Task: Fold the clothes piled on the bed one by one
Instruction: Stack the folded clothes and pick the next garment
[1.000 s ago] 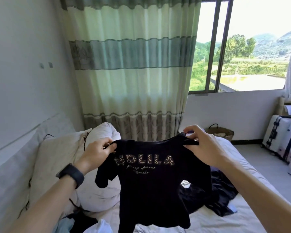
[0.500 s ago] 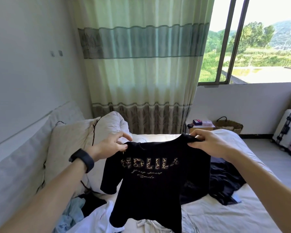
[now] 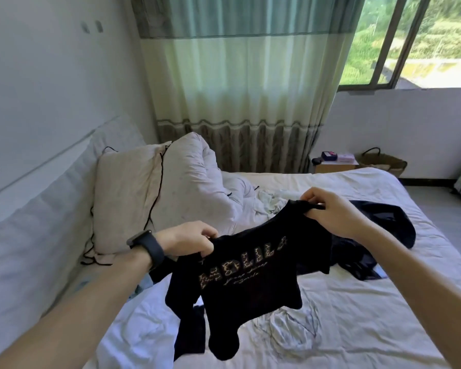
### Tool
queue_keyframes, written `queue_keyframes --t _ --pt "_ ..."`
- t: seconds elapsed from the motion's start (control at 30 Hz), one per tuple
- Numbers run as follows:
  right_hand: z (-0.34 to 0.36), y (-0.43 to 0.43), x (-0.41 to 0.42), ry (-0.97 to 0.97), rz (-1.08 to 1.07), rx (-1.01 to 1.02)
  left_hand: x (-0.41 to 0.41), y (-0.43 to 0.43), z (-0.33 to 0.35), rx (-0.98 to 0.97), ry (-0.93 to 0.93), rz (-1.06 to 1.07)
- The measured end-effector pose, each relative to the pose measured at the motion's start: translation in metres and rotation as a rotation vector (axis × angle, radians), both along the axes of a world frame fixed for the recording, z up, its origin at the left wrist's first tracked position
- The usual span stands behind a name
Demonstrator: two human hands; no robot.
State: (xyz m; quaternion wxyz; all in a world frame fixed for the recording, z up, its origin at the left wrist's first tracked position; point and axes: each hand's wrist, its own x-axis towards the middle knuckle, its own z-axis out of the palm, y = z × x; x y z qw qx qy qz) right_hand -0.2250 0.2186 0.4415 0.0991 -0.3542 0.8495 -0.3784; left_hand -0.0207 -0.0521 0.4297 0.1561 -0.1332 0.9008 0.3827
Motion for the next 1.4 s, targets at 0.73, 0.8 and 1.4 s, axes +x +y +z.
queue_keyframes --t 0.73,0.8,1.4 --pt "-0.112 -0.076 0.123 -0.557 -0.038 0.156 0.077 -0.104 -0.054 -0.518 0.291 -0.061" --pt "-0.119 -0.079 0.127 -0.443 -0.028 0.230 0.086 -0.113 -0.058 -0.776 0.181 -0.154" --pt "-0.129 -0.075 0.122 -0.222 -0.110 0.335 0.087 -0.106 -0.080 0.119 -0.011 0.121"
